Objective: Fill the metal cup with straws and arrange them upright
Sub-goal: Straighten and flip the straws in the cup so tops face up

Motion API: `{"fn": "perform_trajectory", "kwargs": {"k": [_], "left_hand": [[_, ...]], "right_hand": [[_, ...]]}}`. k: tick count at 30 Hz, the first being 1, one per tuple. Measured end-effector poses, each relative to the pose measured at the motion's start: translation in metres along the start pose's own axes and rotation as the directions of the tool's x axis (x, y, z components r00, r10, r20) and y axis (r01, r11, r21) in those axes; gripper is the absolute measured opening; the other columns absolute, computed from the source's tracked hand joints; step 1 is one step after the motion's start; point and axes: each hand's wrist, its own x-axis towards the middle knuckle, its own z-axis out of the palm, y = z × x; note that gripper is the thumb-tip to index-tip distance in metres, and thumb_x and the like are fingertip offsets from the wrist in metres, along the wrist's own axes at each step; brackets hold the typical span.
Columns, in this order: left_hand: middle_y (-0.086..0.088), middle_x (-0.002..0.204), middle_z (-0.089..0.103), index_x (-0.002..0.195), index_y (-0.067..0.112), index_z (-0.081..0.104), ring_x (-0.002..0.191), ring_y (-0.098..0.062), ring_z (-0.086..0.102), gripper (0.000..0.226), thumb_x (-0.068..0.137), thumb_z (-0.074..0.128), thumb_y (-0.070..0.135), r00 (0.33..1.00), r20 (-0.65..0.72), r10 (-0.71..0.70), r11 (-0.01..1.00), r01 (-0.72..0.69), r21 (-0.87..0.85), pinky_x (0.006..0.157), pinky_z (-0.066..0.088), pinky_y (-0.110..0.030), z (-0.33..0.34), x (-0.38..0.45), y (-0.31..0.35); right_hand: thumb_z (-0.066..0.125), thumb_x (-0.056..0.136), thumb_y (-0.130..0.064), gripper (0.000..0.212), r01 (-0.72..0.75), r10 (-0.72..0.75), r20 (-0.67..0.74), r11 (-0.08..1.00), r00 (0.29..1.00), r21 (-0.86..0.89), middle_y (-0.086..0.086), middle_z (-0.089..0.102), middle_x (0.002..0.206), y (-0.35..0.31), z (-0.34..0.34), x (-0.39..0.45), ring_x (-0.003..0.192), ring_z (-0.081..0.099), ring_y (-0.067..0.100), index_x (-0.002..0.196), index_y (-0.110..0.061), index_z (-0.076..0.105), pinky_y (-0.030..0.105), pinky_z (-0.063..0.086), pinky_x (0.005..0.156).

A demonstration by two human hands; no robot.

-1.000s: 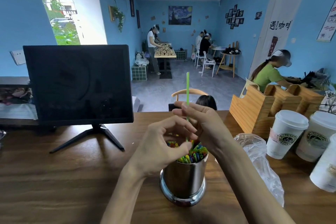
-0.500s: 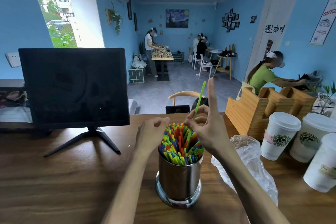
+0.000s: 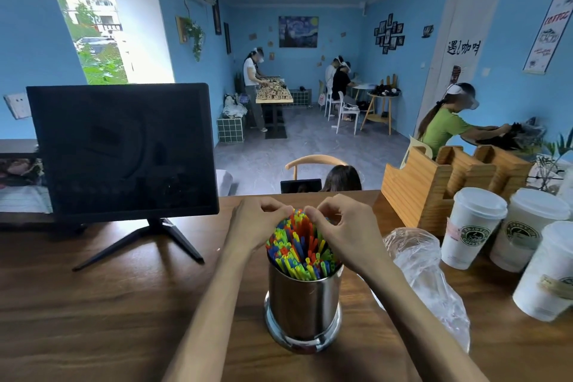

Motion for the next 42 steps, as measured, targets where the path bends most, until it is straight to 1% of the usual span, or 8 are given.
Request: {"fn": "perform_trajectory", "kwargs": {"k": [7,11,15,21,25,30,34,42], "left_hand": [[0.007,0.107,0.072,0.117,0.026,0.074,0.099,-0.008,0.067,0.023,0.096,0.068,0.033,0.985,0.172,-0.024,0.999,0.016,0.047,0.079,0.055,-0.022,-0.001,0.007,0.002],[0.005,0.105,0.075,0.107,0.024,0.078,0.094,-0.008,0.068,0.018,0.096,0.067,0.034,0.977,0.208,-0.057,0.997,0.044,0.066,0.076,0.055,-0.023,-0.001,0.012,0.004],[0.006,0.099,0.075,0.098,0.024,0.08,0.088,-0.006,0.068,0.015,0.093,0.071,0.035,0.991,0.125,-0.056,0.996,0.047,0.074,0.068,0.052,-0.02,-0.002,0.012,0.002],[0.012,0.092,0.071,0.094,0.027,0.076,0.087,-0.003,0.065,0.009,0.094,0.07,0.034,0.991,0.136,-0.009,0.995,-0.004,0.096,0.066,0.048,-0.017,-0.006,0.008,0.005],[0.014,0.086,0.071,0.088,0.029,0.074,0.083,0.002,0.064,0.004,0.091,0.074,0.032,0.997,0.072,-0.016,1.0,0.017,-0.01,0.065,0.05,-0.017,-0.009,0.005,0.01],[0.008,0.086,0.076,0.088,0.028,0.077,0.08,-0.003,0.069,0.004,0.091,0.075,0.026,0.997,0.074,-0.03,0.989,0.041,-0.144,0.061,0.048,-0.013,-0.02,0.003,0.016],[0.007,0.081,0.077,0.091,0.026,0.076,0.073,0.003,0.071,0.01,0.094,0.071,0.017,0.995,0.102,-0.009,0.979,0.03,-0.201,0.056,0.048,-0.01,-0.023,0.001,0.024],[0.012,0.09,0.078,0.095,0.032,0.075,0.09,-0.001,0.073,0.014,0.092,0.073,0.019,0.945,-0.092,0.313,0.939,-0.323,-0.12,0.084,0.058,-0.023,-0.03,-0.009,0.043]], "right_hand": [[0.065,0.092,-0.05,0.031,-0.009,0.018,0.091,0.995,0.996,-0.098,-0.009,0.066,0.078,0.003,0.002,0.0,0.078,0.058,0.009,0.076,-0.025,0.071,0.028,0.039,0.068],[0.064,0.093,-0.05,0.032,-0.019,0.028,0.109,0.996,0.994,-0.083,-0.01,0.064,0.075,0.005,0.004,-0.001,0.081,0.057,0.011,0.074,-0.024,0.071,0.028,0.036,0.07],[0.062,0.093,-0.051,0.033,-0.022,0.031,0.122,0.997,0.992,-0.073,-0.013,0.064,0.077,0.006,0.005,-0.001,0.084,0.059,0.011,0.078,-0.023,0.073,0.032,0.047,0.074],[0.062,0.093,-0.051,0.033,-0.02,0.027,0.119,0.998,0.993,-0.066,-0.011,0.067,0.081,0.006,0.006,-0.002,0.087,0.06,0.012,0.079,-0.023,0.073,0.035,0.051,0.078],[0.062,0.093,-0.052,0.034,-0.029,0.035,0.125,0.998,0.992,-0.049,-0.011,0.068,0.082,0.005,0.007,-0.002,0.088,0.061,0.011,0.08,-0.024,0.073,0.037,0.052,0.079],[0.062,0.093,-0.054,0.034,-0.032,0.036,0.126,0.999,0.991,-0.031,-0.013,0.07,0.085,0.007,0.007,-0.001,0.09,0.062,0.01,0.081,-0.025,0.074,0.039,0.054,0.081],[0.061,0.092,-0.057,0.035,-0.048,0.05,0.14,0.999,0.989,-0.017,-0.013,0.071,0.087,0.007,0.008,0.0,0.091,0.063,0.008,0.083,-0.027,0.075,0.04,0.055,0.082],[0.062,0.092,-0.056,0.035,-0.062,0.063,0.149,0.998,0.987,-0.015,-0.011,0.071,0.087,0.004,0.006,0.0,0.089,0.063,0.007,0.079,-0.026,0.073,0.041,0.055,0.081]]}}
